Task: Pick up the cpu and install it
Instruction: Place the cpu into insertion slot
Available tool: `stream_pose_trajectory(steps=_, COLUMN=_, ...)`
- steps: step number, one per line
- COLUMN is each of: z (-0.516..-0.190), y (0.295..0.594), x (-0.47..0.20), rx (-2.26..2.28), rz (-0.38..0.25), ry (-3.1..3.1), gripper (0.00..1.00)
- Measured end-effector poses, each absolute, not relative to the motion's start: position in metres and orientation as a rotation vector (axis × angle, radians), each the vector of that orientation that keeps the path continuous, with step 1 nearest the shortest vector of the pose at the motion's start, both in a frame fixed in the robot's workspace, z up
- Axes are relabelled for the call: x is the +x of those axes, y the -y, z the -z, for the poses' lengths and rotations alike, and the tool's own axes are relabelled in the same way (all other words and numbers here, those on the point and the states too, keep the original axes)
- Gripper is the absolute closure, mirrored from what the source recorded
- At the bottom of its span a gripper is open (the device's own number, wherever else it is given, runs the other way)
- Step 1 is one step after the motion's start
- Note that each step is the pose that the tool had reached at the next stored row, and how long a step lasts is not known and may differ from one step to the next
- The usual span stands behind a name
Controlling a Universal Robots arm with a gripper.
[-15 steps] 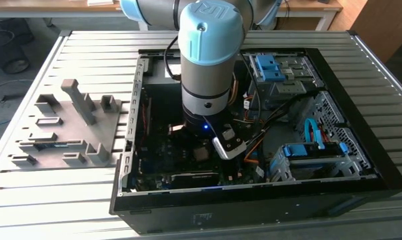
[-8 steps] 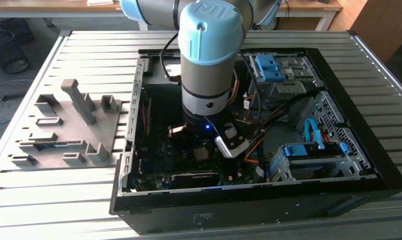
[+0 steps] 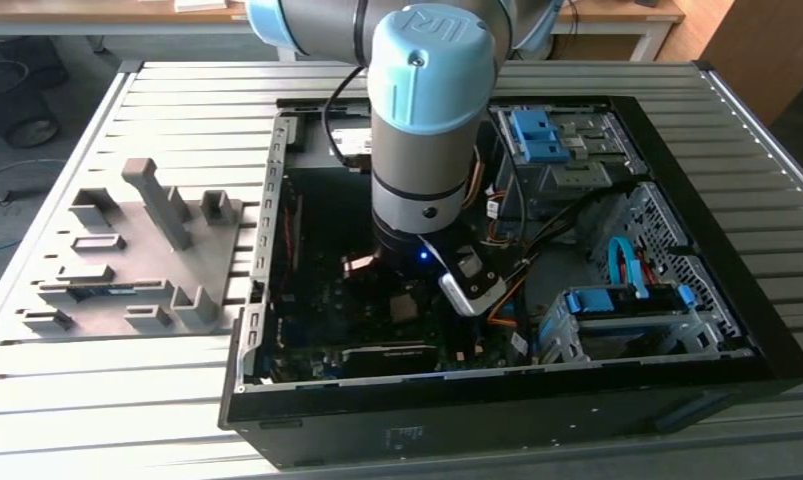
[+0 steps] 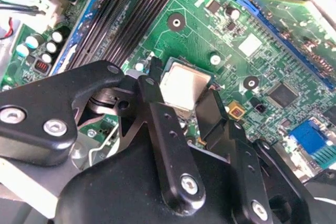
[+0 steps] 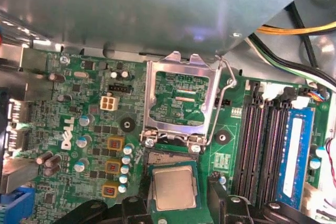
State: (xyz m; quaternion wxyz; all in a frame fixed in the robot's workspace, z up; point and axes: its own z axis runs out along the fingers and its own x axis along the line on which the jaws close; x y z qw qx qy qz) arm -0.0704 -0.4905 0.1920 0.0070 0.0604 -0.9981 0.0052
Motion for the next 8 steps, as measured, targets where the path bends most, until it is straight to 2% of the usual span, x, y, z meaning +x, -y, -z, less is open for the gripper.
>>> stream_pose_trajectory(steps=3, z=-0.1917, y=0.4910, x=-0.0703, rx=0.191, rz=0.032, ry=3.124, gripper=0.46)
stream_pose_trajectory(steps=8, z=-0.1918, y=0.4959, x=-0.0711, rx=0.196, rz=0.039, ry=3.123, gripper=0.46)
